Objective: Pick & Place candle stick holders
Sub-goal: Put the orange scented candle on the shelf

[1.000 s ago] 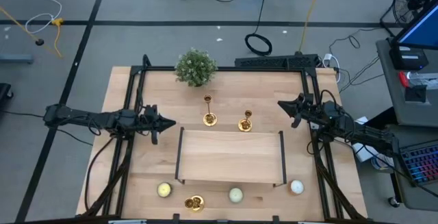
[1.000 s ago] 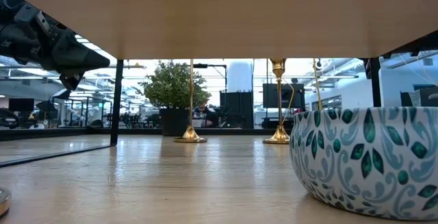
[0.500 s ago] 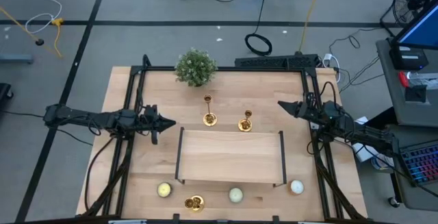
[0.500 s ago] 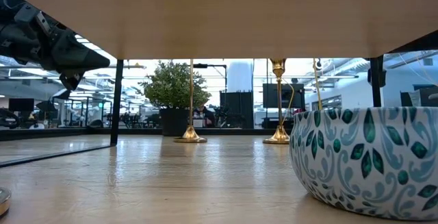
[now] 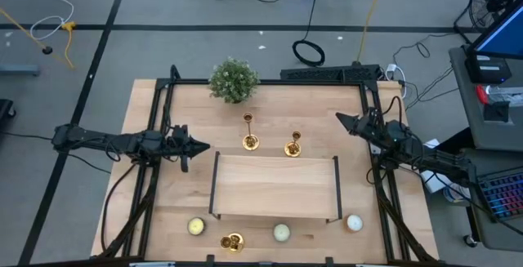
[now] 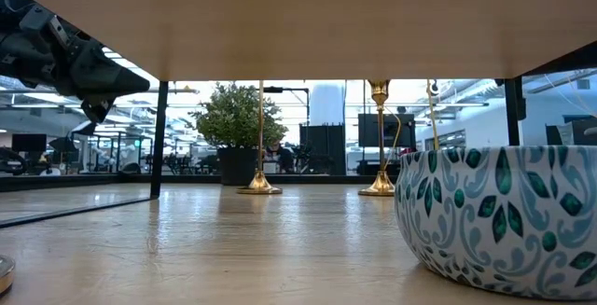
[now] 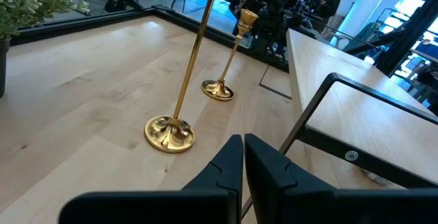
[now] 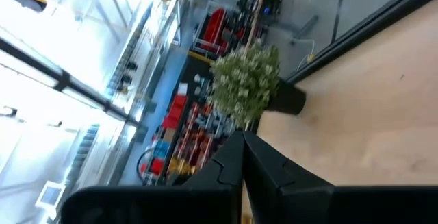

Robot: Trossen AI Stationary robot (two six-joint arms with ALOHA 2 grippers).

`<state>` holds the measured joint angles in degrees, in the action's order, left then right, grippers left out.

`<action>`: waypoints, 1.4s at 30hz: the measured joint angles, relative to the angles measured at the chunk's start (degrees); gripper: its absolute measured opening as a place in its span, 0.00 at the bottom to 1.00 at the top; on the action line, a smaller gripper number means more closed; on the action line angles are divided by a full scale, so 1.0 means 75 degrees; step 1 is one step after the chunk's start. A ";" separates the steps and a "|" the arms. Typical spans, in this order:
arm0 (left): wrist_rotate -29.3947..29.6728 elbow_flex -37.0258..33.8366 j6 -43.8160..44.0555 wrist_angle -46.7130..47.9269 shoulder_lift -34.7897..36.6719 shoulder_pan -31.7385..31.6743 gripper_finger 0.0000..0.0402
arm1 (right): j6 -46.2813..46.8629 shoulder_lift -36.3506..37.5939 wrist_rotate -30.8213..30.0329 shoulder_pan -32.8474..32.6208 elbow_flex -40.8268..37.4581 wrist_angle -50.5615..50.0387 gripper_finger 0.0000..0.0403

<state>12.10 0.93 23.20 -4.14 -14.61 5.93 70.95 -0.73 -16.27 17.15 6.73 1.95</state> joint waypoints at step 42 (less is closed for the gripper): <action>0.4440 0.0012 0.1532 -0.7861 -0.0003 0.0000 0.05 | -0.2746 -0.2510 0.1207 -0.0003 0.1399 0.6846 0.40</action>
<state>45.40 1.02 34.69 -63.10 -14.63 5.93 50.36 -19.56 -7.22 17.12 17.22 53.30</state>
